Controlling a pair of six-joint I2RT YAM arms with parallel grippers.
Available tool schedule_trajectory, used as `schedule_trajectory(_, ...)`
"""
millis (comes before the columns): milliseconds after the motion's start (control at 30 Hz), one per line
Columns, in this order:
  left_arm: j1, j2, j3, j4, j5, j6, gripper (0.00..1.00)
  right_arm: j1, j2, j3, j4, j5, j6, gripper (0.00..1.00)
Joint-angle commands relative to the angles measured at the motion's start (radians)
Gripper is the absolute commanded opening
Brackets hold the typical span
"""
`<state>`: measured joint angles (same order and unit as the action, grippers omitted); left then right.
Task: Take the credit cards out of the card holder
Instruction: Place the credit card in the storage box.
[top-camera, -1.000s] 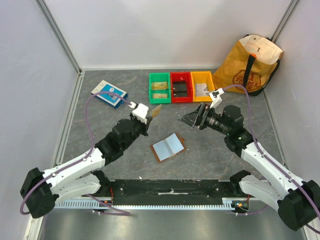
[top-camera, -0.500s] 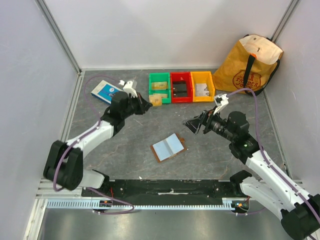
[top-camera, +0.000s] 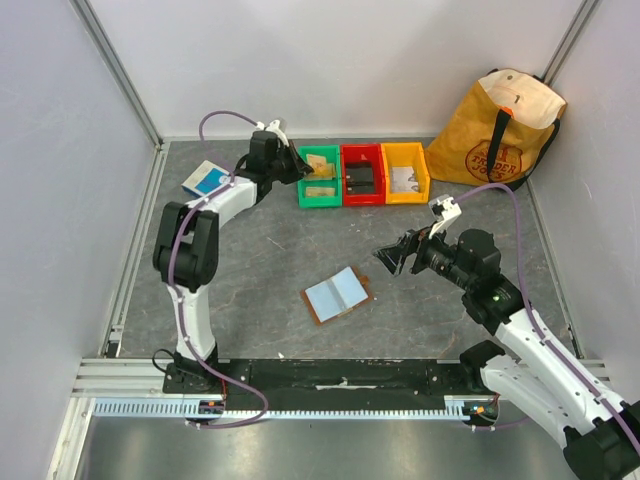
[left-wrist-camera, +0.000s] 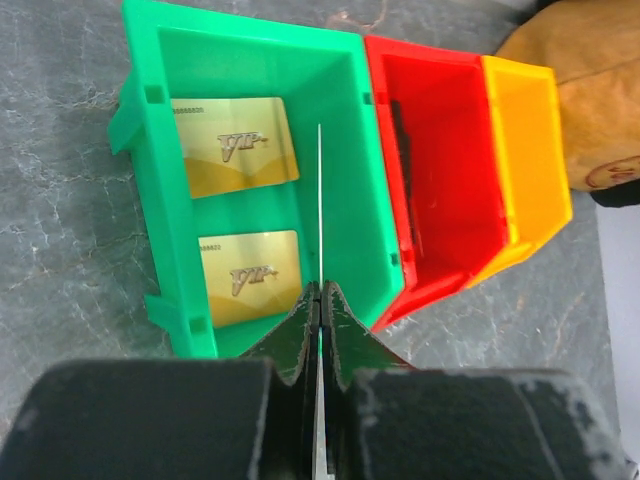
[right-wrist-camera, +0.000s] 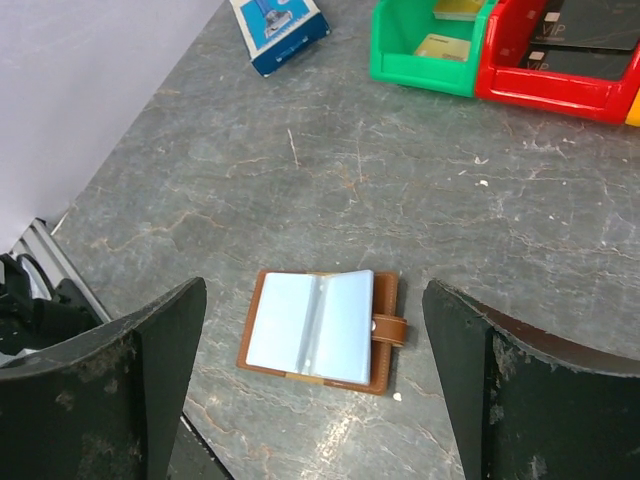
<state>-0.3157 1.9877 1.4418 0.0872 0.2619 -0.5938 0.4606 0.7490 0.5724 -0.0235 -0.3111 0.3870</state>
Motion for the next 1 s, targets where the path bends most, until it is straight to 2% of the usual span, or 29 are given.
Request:
schedule_trajectory(0, 0.001, 0.095, 0.159, -0.113, 0.013, 0.011, 0.02, 0.0, -0.002, -0.005, -0.016, 0.03, -0.054, 0.96)
schedule_trajectory(267, 0.006, 0.249, 0.344, -0.199, 0.014, 0.019, 0.02, 0.0, 0.012, 0.003, -0.032, 0.033, -0.065, 0.96)
schedule_trajectory(467, 0.003, 0.313, 0.416, -0.23, 0.037, -0.011, 0.05, 0.0, 0.013, 0.003, -0.038, 0.041, -0.062, 0.96)
schedule_trajectory(500, 0.001, 0.316, 0.422, -0.237, 0.037, -0.006, 0.08, 0.0, 0.015, 0.004, -0.039, 0.04, -0.062, 0.96)
schedule_trajectory(667, 0.001, 0.295, 0.442, -0.288, -0.009, 0.038, 0.4, 0.0, 0.004, 0.012, -0.065, 0.055, -0.066, 0.96)
schedule_trajectory(833, 0.004, 0.221, 0.456, -0.329, -0.05, 0.097, 0.61, 0.001, 0.012, 0.027, -0.119, 0.089, -0.089, 0.96)
schedule_trajectory(867, 0.003, 0.206, 0.46, -0.339, -0.058, 0.107, 0.69, 0.0, 0.013, 0.03, -0.131, 0.093, -0.099, 0.96)
schedule_trajectory(967, 0.001, 0.14, 0.46, -0.365, -0.07, 0.127, 0.78, 0.0, 0.021, 0.038, -0.15, 0.086, -0.126, 0.96)
